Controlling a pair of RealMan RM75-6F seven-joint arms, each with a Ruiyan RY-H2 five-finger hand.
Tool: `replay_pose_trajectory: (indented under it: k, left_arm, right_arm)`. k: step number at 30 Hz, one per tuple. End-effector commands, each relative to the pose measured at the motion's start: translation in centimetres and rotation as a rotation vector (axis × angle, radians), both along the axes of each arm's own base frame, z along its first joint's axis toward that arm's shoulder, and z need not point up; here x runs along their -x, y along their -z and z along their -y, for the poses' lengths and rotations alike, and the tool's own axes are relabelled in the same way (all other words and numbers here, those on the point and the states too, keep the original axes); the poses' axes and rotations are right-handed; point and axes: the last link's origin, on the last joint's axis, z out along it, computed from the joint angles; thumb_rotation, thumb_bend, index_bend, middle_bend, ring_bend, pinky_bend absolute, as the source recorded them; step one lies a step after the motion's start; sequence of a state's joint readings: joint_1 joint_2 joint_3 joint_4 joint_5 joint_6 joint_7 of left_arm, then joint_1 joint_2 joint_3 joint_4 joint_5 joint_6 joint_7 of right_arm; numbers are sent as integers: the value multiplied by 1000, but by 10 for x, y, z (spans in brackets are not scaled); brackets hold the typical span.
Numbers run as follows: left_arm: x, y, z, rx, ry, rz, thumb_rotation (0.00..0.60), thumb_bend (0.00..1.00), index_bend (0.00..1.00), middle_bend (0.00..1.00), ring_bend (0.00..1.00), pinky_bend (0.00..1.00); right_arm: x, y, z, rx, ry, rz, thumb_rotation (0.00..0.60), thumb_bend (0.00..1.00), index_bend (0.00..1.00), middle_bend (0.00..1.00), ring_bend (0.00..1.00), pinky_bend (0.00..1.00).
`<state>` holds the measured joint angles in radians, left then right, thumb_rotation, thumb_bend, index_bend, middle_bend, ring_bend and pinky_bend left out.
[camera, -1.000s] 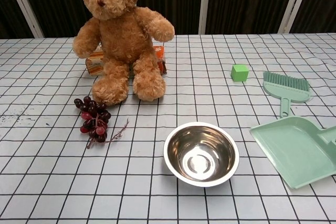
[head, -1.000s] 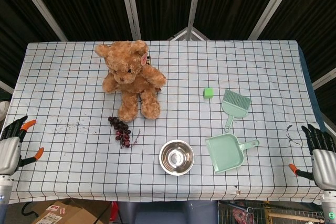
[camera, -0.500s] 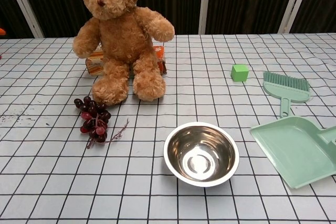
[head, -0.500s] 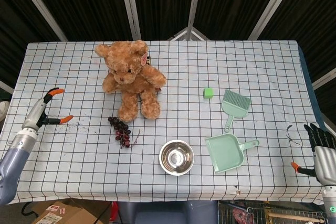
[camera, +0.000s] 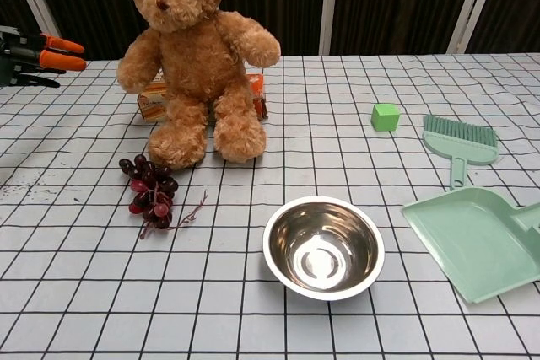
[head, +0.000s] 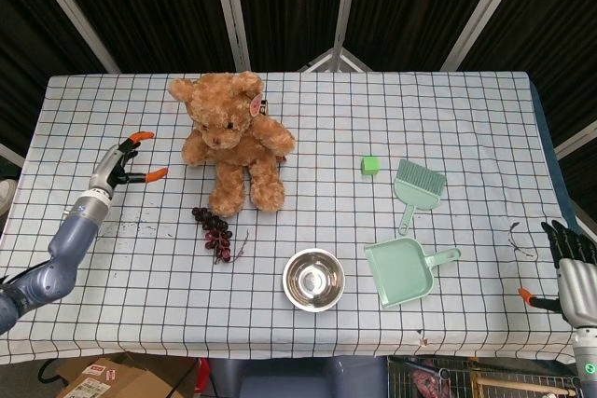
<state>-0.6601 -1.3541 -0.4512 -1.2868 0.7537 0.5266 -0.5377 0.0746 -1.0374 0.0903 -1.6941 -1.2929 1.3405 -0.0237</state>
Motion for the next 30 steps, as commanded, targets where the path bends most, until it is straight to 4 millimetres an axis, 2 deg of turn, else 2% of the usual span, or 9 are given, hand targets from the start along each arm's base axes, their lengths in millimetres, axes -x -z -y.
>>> replay_pose_trajectory:
  k: [1,8,15,30]
  left_arm:
    - [-7,14,-12,19,-15,34,600,185,188,0,0,0]
    - [-14,28,-26,37,-20,51,600,186,190,11,0,0]
    - [-23,40,-36,17,-14,49,600,259,236,117,0,0]
    - [-30,50,-39,-28,2,37,600,380,387,284,0,0]
  right_arm:
    - [0,1,1,-3,5,-2,600,125,0,0,0,0]
    - [2,2,2,-5,15,-5,600,125,0,0,0,0]
    - [2,3,3,-13,17,-5,600,124,0,0,0,0]
    - [2,2,3,-13,13,4,600,125,0,0,0,0]
